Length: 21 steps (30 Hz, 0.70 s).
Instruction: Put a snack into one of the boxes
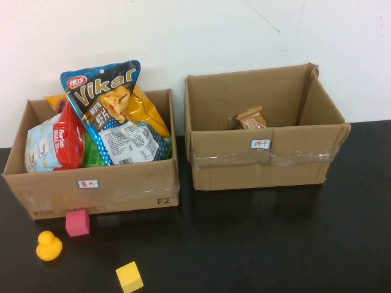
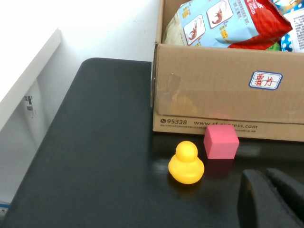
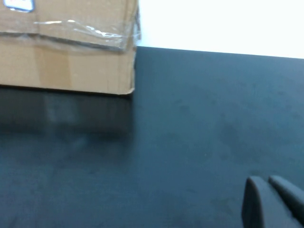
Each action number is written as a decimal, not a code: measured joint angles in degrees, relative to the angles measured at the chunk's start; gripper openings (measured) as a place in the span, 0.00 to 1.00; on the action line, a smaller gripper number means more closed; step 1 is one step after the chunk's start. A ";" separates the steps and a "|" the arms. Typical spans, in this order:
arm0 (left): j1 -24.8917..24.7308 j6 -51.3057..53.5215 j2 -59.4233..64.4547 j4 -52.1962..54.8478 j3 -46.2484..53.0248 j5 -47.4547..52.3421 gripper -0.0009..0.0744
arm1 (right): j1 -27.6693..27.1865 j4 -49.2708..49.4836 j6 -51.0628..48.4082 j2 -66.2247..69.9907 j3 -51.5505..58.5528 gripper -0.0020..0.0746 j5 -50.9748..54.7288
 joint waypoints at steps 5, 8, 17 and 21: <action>0.00 0.00 0.00 0.00 0.00 0.00 0.01 | 0.89 0.00 0.00 0.00 -0.10 0.02 0.00; 0.00 0.00 0.00 0.00 0.00 0.00 0.01 | 0.89 0.11 0.00 0.00 -0.10 0.02 0.00; 0.00 0.00 0.00 0.00 0.00 0.00 0.01 | 0.89 0.11 0.00 0.00 -0.10 0.02 0.00; 0.00 0.00 0.00 0.00 0.00 0.00 0.01 | 0.89 0.11 0.00 0.00 -0.10 0.02 0.00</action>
